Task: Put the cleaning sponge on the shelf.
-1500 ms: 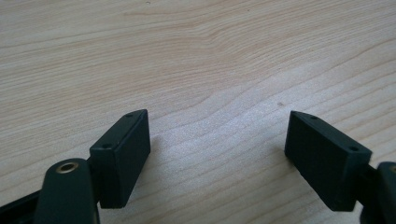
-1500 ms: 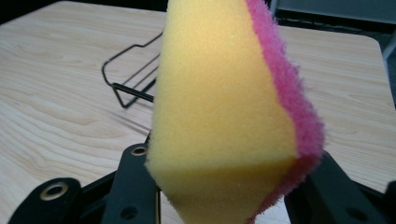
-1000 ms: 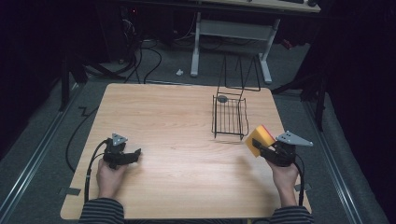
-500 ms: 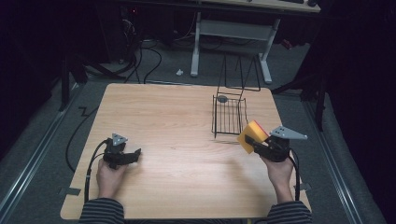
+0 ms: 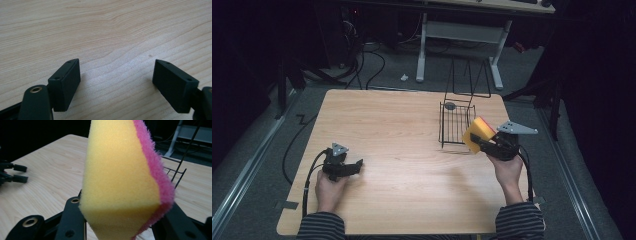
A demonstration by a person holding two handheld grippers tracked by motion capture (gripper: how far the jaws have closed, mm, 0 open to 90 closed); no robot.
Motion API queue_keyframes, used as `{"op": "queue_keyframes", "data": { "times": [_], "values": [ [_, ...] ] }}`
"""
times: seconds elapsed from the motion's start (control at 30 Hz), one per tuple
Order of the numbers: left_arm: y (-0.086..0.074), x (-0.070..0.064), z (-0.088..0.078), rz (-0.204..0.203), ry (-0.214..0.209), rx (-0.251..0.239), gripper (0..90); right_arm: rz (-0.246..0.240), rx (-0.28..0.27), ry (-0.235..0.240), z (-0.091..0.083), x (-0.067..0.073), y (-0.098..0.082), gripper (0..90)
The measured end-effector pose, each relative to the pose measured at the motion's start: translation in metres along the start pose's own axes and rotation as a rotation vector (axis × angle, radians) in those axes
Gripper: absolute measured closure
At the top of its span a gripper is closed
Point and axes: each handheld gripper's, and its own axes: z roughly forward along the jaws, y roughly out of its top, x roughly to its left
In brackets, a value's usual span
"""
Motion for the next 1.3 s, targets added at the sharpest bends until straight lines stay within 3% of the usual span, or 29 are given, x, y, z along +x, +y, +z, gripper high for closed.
{"op": "queue_keyframes", "data": {
  "times": [0.2, 0.43, 0.47, 0.6, 0.8, 1.1, 1.3],
  "values": [
    [0.0, 0.0, 0.0, 0.0, 0.0, 0.0, 22.9, 0.006, 0.017, -0.006, 0.012, -0.005, 0.002, 60.7],
    [0.0, 0.0, 0.0, -0.001, 0.0, 0.0, 22.9, 0.011, -0.024, -0.014, 0.014, -0.009, 0.006, 60.7],
    [0.0, 0.0, 0.0, -0.001, 0.0, 0.0, 22.9, 0.004, -0.013, -0.051, 0.019, -0.01, 0.005, 60.9],
    [0.0, 0.0, 0.0, -0.001, -0.001, 0.0, 22.9, 0.033, -0.008, -0.046, 0.025, -0.014, 0.008, 60.9],
    [0.0, 0.0, 0.0, 0.0, -0.001, 0.0, 22.9, 0.009, -0.018, -0.055, 0.04, -0.015, 0.013, 60.8],
    [0.0, 0.0, 0.0, -0.001, -0.001, 0.0, 22.9, 0.015, 0.044, -0.082, 0.064, -0.02, 0.026, 60.5],
    [0.0, 0.0, 0.0, -0.002, -0.001, -0.001, 22.9, 0.007, 0.04, -0.102, 0.075, -0.022, 0.033, 60.5]
  ]
}}
